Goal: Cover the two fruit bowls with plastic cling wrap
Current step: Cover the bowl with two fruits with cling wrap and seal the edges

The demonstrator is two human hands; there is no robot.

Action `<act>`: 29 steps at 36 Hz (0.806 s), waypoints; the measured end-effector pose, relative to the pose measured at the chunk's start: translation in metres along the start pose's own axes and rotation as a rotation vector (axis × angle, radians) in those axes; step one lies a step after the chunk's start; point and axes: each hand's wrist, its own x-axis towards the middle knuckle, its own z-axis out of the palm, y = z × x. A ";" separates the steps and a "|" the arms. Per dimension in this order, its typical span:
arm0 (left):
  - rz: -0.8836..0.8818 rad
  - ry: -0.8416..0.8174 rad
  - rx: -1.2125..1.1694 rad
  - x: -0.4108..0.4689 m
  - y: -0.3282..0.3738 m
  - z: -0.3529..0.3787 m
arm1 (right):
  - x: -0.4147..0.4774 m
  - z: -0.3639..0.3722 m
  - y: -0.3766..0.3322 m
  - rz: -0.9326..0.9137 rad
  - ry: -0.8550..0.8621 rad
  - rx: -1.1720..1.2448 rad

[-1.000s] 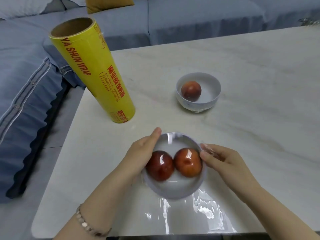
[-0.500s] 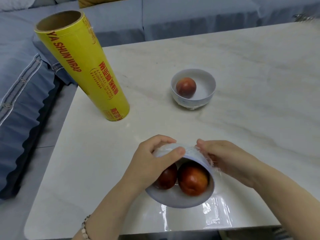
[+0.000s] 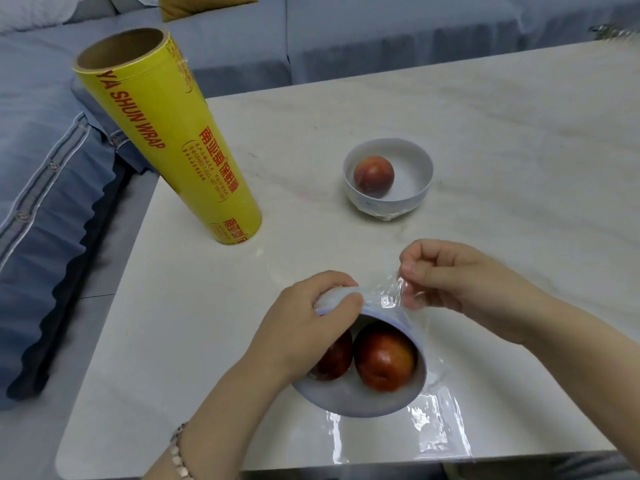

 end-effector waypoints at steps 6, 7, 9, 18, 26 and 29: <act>0.049 0.058 -0.060 -0.006 -0.002 0.001 | 0.010 0.004 -0.004 -0.079 0.169 -0.016; 0.050 0.070 -0.067 -0.007 -0.003 0.001 | 0.013 0.006 -0.002 -0.094 0.199 -0.030; 0.047 0.091 -0.087 -0.007 -0.003 0.001 | 0.019 0.013 0.003 -0.152 0.273 -0.099; 0.073 0.148 -0.129 -0.013 -0.014 -0.004 | 0.035 0.030 0.042 -0.164 0.371 -0.510; 0.147 -0.074 -0.089 -0.011 -0.012 -0.013 | 0.035 0.030 0.044 -0.061 0.237 -0.517; 0.174 -0.066 -0.099 -0.011 -0.014 -0.013 | 0.034 0.032 0.047 0.013 0.183 -0.420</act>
